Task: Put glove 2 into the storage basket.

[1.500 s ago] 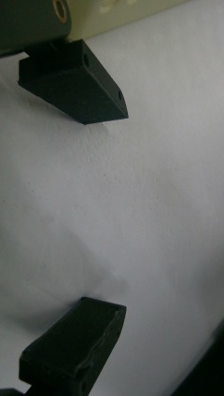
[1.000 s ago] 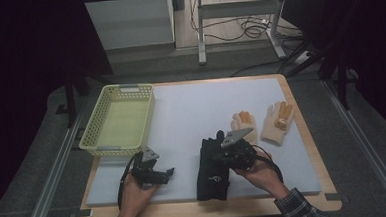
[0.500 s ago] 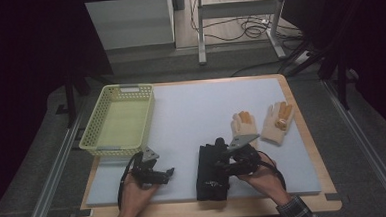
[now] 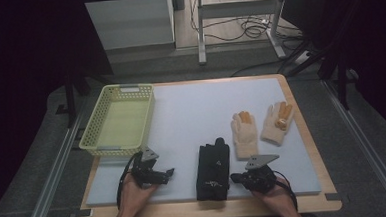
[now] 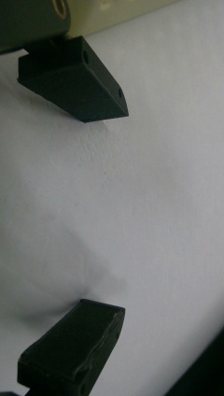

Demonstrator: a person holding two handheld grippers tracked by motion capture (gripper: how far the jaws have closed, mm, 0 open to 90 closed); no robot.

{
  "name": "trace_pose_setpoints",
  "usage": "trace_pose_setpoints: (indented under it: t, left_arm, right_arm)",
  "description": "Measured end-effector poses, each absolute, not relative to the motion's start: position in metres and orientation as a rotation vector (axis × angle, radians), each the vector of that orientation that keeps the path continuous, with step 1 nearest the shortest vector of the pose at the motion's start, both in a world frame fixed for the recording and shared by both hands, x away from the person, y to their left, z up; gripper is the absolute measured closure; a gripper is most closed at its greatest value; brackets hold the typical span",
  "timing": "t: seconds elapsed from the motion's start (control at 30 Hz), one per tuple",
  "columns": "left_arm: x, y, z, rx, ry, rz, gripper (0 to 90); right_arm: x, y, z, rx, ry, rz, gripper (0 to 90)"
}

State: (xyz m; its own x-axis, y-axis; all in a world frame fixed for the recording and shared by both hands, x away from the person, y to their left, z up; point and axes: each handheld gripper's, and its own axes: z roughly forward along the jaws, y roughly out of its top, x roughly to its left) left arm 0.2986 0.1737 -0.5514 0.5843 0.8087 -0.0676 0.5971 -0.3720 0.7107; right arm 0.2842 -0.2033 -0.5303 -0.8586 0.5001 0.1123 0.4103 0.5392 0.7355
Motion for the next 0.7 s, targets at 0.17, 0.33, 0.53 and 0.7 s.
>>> trace_pose_setpoints:
  t: [0.17,0.33,0.53,0.7]
  left_arm:
    - [0.295,0.179,-0.552,2.124,1.115,0.390,4.0]
    - [0.292,0.189,-0.552,2.126,1.137,0.415,2.4]
    - [0.290,0.199,-0.552,2.127,1.167,0.417,2.3]
    - [0.290,0.205,-0.553,2.120,1.155,0.415,2.0]
  right_arm:
    - [0.286,-0.190,-0.534,0.773,2.669,1.228,85.5]
    - [0.289,-0.171,-0.535,0.765,2.672,1.233,85.5]
    - [0.295,-0.155,-0.536,0.762,2.675,1.244,85.3]
    - [0.300,-0.137,-0.537,0.751,2.671,1.242,84.8]
